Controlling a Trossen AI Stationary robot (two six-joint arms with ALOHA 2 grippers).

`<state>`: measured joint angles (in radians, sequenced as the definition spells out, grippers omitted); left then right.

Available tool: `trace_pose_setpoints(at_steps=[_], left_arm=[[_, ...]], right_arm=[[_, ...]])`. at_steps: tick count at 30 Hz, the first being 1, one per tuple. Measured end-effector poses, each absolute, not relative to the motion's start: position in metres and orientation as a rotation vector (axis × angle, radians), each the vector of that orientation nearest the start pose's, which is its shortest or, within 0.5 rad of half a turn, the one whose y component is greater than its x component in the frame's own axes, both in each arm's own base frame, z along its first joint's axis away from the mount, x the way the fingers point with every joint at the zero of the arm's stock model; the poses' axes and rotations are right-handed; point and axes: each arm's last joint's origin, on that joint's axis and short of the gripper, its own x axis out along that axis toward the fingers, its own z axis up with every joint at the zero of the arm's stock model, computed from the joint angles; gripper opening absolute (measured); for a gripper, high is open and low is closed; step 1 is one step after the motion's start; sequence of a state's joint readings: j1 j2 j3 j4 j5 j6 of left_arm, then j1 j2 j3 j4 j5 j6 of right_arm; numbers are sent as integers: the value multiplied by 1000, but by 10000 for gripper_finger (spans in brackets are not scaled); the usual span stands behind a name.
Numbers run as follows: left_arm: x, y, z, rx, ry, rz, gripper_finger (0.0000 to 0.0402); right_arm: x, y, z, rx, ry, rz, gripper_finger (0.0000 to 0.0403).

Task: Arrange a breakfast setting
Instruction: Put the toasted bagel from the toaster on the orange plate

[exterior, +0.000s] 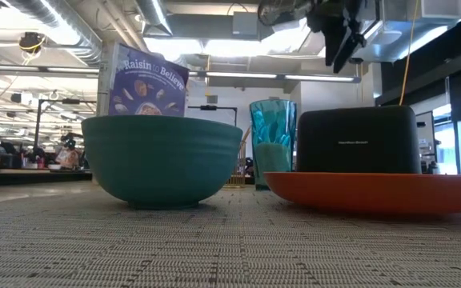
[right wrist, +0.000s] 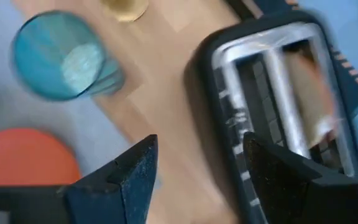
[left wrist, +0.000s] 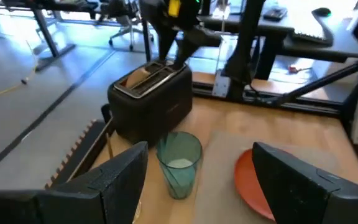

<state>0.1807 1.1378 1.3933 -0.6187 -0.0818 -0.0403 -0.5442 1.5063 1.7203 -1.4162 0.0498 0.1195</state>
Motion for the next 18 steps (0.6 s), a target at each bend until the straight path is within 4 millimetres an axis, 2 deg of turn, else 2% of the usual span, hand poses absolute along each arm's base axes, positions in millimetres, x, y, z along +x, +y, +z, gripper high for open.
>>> trace_pose_setpoints(at_steps=[5,9,13,18], left_arm=[[238,63,422,-58,343,335,283],[240,79,422,-138,300,383,283],[236,92,426,-142,254,438,283],[234,102,436,-134,149,445,283]], right_arm=[[209,-181,390,442,1033,-616,196],[205,-209,387,515,923,-590,184],[209,-218,387,471,866,-592,182],[206,-220,387,349,925,-629,182]])
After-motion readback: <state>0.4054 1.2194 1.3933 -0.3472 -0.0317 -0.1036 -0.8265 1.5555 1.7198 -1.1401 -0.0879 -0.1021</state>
